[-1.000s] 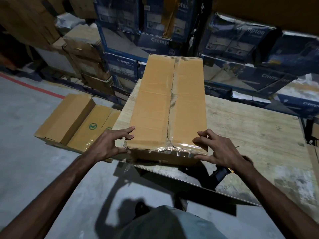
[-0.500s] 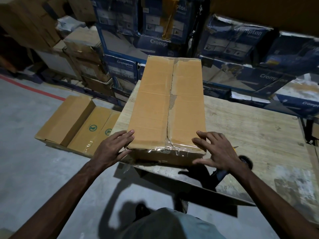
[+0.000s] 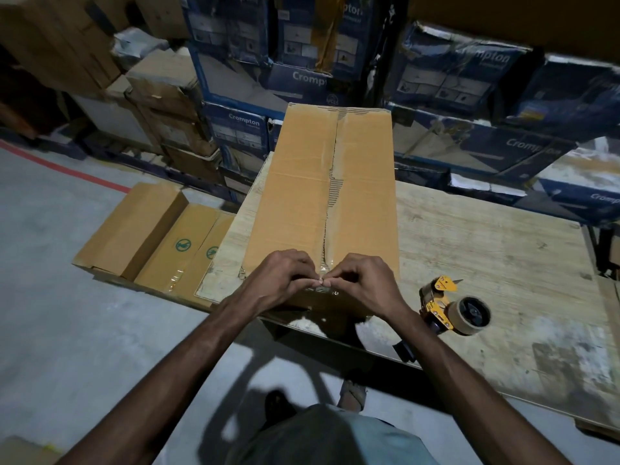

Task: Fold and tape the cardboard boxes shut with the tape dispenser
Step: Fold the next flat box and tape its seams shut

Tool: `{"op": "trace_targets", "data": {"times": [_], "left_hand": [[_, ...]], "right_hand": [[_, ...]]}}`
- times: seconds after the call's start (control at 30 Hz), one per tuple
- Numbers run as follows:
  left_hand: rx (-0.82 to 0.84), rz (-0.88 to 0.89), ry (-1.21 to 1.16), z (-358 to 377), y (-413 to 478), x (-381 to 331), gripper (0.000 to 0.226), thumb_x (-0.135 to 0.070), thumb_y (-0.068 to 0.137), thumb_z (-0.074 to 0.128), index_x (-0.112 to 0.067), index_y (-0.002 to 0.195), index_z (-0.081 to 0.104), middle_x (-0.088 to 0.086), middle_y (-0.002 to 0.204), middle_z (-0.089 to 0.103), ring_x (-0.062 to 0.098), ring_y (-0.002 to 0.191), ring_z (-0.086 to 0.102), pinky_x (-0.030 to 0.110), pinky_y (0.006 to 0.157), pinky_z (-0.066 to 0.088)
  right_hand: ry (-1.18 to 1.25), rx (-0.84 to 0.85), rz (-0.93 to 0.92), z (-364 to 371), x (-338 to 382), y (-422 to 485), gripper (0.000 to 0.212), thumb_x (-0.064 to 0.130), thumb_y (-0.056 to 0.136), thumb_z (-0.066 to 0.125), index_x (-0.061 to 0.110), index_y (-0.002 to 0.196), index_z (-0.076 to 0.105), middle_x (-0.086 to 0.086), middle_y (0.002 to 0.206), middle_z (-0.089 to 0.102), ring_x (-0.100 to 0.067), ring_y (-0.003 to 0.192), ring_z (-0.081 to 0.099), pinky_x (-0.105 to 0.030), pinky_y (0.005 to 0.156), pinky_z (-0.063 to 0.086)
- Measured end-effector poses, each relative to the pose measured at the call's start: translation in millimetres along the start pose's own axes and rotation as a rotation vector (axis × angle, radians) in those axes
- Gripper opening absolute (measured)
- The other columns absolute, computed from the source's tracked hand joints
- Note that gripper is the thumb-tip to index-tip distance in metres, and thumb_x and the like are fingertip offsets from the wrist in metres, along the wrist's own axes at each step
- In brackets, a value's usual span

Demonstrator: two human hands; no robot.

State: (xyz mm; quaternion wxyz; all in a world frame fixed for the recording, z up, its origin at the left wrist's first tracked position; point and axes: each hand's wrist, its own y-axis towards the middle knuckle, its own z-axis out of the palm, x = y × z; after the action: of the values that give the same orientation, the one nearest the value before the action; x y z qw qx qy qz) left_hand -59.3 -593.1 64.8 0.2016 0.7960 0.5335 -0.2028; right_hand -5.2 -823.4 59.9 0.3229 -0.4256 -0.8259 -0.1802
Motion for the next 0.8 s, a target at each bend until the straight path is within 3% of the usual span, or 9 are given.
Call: {"op": "trace_targets", "data": {"times": [0.27,0.37,0.53,0.6,0.7,0.8], "left_hand": [[0.129,-0.03,0.193,-2,13,-19,0.019,-0.034,0.093,0.075,-0.016,0.091,0.072,-0.005,0.09,0.059,0.011,0.077,0.055,0.029,0.068,0.05],[0.142,-0.116,0.191,0,21,-25,0.025,-0.029,0.089,0.08,-0.023,0.079,0.058,-0.011,0.081,0.05,0.007,0.068,0.048,0.022,0.061,0.038],[0.092,-0.246,0.202,6,35,-31,0.027,-0.016,0.082,0.083,-0.025,0.073,0.058,-0.012,0.068,0.05,-0.002,0.058,0.044,0.014,0.05,0.025],[0.081,-0.263,0.168,6,33,-29,0.028,-0.017,0.08,0.084,-0.023,0.072,0.057,-0.01,0.067,0.052,0.002,0.059,0.047,0.015,0.051,0.026],[0.062,-0.309,0.07,0,19,-20,0.036,-0.022,0.072,0.093,-0.022,0.074,0.057,-0.009,0.07,0.056,0.012,0.065,0.052,0.023,0.054,0.037],[0.057,-0.318,0.089,-14,3,-1,0.043,-0.032,0.067,0.096,-0.024,0.074,0.055,-0.008,0.07,0.058,0.013,0.065,0.053,0.026,0.054,0.041]], "right_hand": [[-0.087,-0.068,-0.091,9,-5,-3,0.016,0.048,0.079,0.086,0.035,0.085,0.079,0.02,0.085,0.07,-0.001,0.076,0.063,-0.026,0.066,0.051],[-0.193,-0.051,-0.091,8,-1,2,0.018,0.048,0.079,0.083,0.035,0.078,0.071,0.018,0.08,0.067,-0.001,0.071,0.058,-0.026,0.06,0.047],[-0.269,0.031,-0.023,4,13,11,0.025,0.044,0.081,0.074,0.031,0.072,0.055,0.011,0.073,0.063,-0.01,0.069,0.058,-0.029,0.062,0.044],[-0.297,0.037,-0.045,0,14,11,0.029,0.053,0.081,0.069,0.029,0.074,0.054,0.011,0.074,0.063,-0.011,0.069,0.058,-0.029,0.062,0.045],[-0.389,0.077,-0.097,-14,-5,0,0.03,0.053,0.083,0.078,0.036,0.077,0.054,0.016,0.081,0.062,-0.004,0.072,0.056,-0.025,0.061,0.038],[-0.377,-0.012,-0.067,-37,-38,-21,0.036,0.059,0.077,0.081,0.041,0.072,0.05,0.02,0.075,0.057,0.003,0.066,0.051,-0.018,0.055,0.028]]}}
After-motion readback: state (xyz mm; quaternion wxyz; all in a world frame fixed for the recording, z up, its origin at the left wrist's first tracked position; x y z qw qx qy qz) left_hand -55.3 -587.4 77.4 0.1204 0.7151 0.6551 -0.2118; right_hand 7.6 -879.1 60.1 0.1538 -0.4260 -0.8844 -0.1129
